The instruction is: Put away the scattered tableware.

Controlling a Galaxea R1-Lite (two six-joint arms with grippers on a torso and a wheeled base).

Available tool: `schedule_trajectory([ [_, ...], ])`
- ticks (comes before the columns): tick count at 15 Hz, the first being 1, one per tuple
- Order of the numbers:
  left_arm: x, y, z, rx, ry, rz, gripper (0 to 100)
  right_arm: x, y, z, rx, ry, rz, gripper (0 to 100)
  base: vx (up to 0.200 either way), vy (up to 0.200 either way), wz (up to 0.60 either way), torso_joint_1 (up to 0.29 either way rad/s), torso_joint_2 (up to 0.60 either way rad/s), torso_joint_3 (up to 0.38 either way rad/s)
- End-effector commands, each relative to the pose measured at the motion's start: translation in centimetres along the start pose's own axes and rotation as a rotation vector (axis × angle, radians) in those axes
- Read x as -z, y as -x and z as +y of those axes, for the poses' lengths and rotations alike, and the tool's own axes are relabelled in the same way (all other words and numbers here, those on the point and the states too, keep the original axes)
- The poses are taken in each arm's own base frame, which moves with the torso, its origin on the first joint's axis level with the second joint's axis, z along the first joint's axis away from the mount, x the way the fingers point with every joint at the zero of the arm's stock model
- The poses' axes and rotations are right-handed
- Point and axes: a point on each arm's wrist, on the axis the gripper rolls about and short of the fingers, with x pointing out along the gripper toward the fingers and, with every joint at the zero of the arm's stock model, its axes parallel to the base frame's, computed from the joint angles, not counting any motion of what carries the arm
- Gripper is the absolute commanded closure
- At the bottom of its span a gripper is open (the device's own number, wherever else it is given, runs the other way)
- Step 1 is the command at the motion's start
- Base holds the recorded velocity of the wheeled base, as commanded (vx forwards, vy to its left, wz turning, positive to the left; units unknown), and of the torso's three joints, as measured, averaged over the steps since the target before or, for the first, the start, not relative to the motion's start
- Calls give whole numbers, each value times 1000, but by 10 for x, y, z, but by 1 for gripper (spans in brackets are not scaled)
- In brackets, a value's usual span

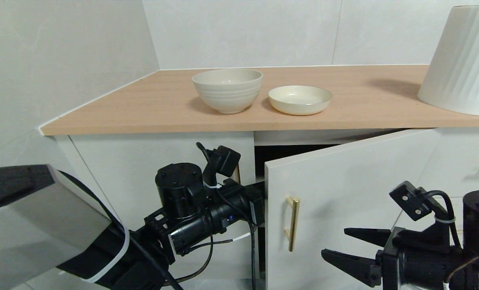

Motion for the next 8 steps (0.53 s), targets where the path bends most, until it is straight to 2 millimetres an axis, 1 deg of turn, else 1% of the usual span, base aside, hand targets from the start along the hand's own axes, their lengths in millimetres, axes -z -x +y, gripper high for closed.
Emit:
schedule_trajectory([
  [1,0,-1,0,4,0,-2,100,-4,7,4,-15,11,-30,0,0,0,0,0,0,0],
  [4,2,-2,-2,23,1,8,100,-2,7,5,-21,10,-19,0,0,0,0,0,0,0],
  [6,3,-3,-6,39,0,13,100,3,5,9,-41,14,11,0,0,0,0,0,0,0],
  [8,6,-5,-6,39,2,20,100,5,5,12,-51,17,37,0,-200,0,0,2,2,2],
])
